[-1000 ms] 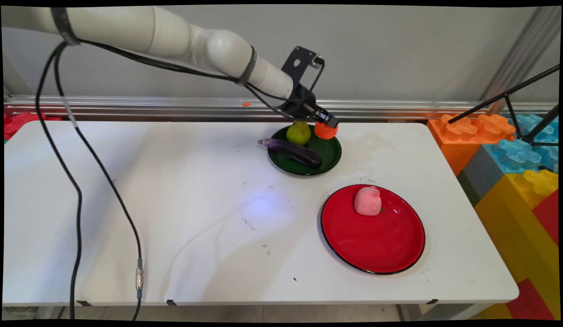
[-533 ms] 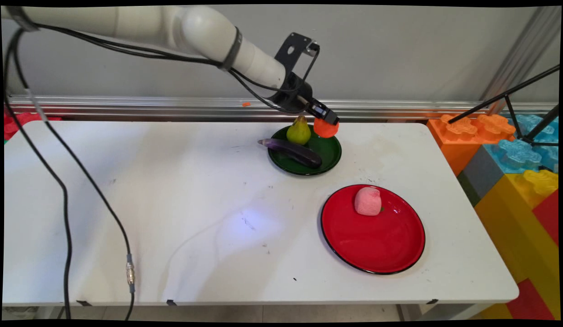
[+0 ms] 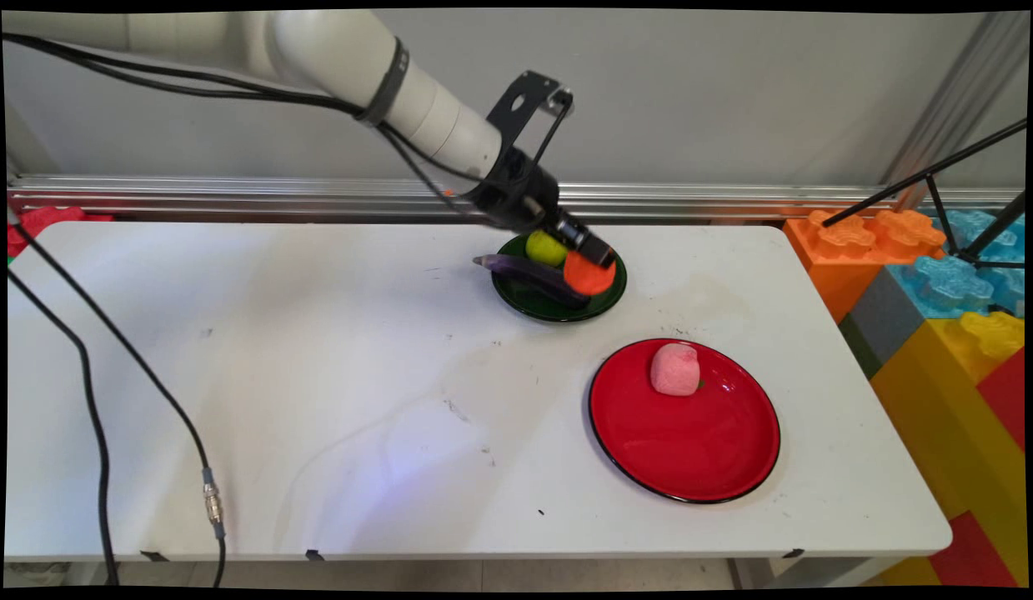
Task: Place the picked object on the table
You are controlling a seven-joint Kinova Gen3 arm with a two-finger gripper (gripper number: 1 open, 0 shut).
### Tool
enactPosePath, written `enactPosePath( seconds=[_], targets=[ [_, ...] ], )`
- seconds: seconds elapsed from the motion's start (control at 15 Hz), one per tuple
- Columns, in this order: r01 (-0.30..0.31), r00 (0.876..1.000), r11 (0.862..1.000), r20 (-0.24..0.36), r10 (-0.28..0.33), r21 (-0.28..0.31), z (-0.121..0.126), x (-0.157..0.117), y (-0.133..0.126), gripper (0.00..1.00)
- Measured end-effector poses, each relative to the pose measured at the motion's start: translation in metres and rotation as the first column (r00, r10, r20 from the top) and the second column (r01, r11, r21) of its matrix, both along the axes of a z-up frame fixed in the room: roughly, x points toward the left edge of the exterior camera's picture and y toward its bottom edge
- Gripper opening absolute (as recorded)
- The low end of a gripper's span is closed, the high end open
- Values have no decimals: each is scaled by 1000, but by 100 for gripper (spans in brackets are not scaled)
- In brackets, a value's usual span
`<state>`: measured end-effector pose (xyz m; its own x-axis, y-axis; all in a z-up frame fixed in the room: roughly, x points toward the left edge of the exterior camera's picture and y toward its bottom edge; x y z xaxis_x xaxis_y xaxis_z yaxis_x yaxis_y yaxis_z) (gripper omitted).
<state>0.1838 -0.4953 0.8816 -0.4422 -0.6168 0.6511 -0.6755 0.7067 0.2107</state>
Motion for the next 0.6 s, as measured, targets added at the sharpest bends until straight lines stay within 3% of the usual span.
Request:
enactPosePath(
  seconds=[0.27,0.6],
  targets=[
    [36,999,999,34,-37,36,-11,4,22,0],
    [52,994,997,90,-56,51,-45,13,37,0]
  ],
)
